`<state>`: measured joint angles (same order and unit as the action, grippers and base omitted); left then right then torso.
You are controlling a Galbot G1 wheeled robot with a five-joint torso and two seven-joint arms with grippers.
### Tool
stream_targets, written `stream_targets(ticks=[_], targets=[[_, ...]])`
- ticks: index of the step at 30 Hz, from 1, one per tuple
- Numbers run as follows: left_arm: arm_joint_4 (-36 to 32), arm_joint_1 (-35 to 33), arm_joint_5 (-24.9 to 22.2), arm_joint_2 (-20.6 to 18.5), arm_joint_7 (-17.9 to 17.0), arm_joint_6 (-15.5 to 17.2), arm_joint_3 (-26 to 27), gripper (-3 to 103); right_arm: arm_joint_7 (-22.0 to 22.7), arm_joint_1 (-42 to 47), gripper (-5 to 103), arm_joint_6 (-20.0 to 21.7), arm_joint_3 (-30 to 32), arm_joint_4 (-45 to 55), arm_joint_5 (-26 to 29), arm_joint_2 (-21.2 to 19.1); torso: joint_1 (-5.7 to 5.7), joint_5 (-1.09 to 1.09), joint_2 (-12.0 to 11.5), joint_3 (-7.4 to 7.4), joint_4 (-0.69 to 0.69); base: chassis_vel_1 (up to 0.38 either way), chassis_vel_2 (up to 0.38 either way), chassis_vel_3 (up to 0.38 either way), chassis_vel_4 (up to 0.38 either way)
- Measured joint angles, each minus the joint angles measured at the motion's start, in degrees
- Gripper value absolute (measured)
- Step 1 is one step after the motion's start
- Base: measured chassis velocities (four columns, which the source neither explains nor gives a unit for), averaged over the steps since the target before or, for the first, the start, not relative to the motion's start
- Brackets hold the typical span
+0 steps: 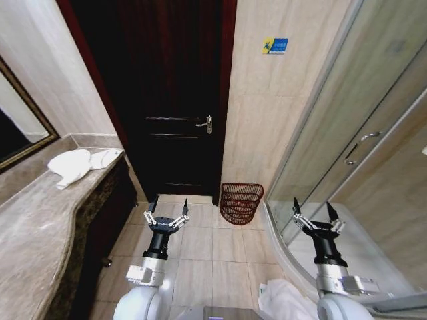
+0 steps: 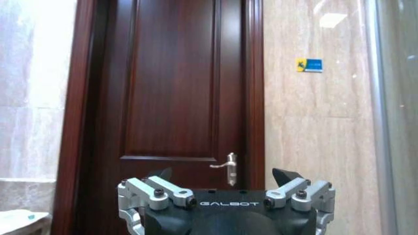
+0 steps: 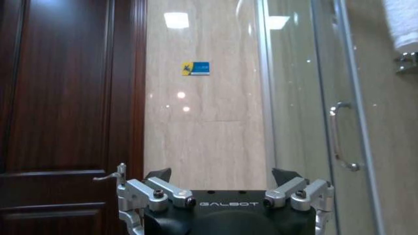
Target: Discard the used towel into the hamper.
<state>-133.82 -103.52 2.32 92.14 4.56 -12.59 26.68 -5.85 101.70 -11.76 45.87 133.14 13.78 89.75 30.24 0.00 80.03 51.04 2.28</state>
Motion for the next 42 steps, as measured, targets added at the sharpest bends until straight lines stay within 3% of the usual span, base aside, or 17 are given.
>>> stream_targets(ticks=[17, 36, 42], targets=[[0.1, -0.1, 0.2, 0.0, -0.4, 0.0, -0.4, 100, 0.3, -0.3, 100, -0.6, 0.2, -0.3, -0.6, -0.6, 0.03, 0.0, 0.0, 0.01, 0.0, 0.088, 0.084, 0.091, 0.082], [0.0, -0.1, 0.7, 0.0, -1.1, 0.0, -0.4, 100, -2.4, 0.2, 100, -0.8, 1.1, 0.1, 0.0, -0.3, 0.02, 0.0, 0.0, 0.01, 0.0, 0.125, 0.125, 0.128, 0.129], [-0.6, -0.2, 2.6, 0.0, -7.0, 3.2, -0.7, 100, -1.4, 0.0, 100, -0.8, 1.1, 0.0, -0.3, -0.4, 0.03, -0.01, 0.0, 0.01, 0.01, 0.129, 0.118, 0.117, 0.12]])
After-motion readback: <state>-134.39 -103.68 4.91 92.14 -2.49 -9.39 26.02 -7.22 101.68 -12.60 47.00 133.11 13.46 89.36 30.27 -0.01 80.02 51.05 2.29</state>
